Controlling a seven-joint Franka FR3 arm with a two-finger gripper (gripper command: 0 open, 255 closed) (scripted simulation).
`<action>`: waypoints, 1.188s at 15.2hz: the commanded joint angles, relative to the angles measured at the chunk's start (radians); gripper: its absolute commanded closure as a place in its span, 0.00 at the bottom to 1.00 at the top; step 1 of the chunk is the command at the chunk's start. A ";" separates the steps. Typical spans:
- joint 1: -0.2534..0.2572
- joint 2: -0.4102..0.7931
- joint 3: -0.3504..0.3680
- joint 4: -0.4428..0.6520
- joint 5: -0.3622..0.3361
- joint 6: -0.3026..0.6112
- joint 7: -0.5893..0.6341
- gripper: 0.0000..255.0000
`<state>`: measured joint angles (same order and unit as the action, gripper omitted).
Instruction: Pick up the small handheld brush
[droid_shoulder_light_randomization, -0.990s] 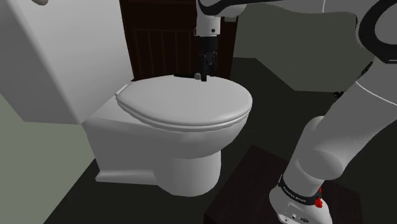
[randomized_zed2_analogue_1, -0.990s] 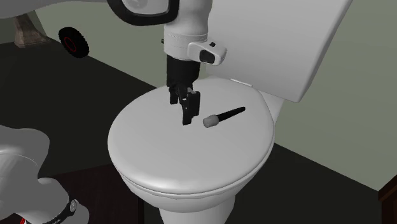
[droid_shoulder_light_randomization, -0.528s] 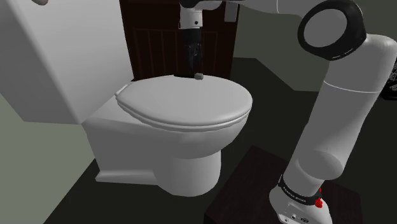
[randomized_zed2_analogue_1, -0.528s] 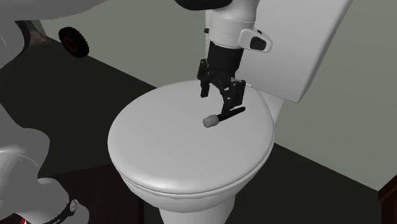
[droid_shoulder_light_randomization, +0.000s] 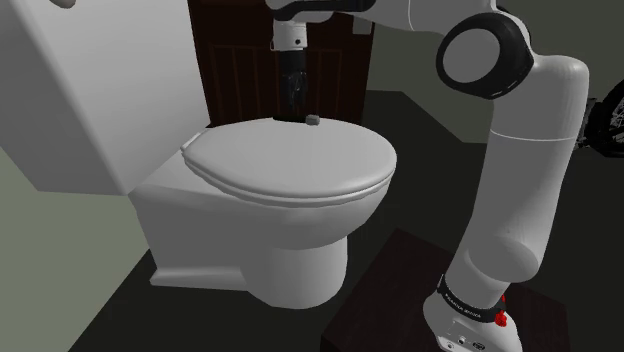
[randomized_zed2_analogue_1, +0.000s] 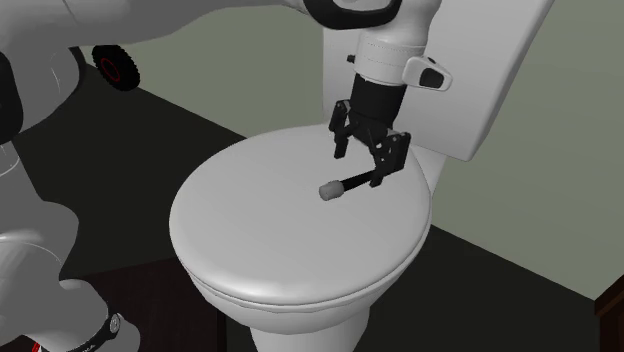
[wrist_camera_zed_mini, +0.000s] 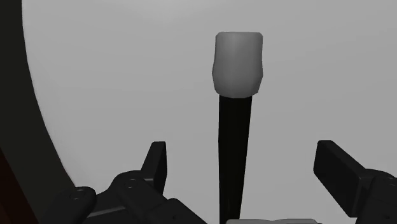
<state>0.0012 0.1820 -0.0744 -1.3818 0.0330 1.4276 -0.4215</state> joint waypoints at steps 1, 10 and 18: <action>0.000 -0.009 0.000 -0.039 -0.001 0.030 -0.002 0.00; 0.000 -0.013 0.000 -0.064 -0.001 0.052 -0.002 1.00; -0.001 0.001 -0.001 0.008 0.000 -0.007 -0.001 1.00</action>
<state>0.0010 0.1765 -0.0747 -1.3967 0.0324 1.4377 -0.4226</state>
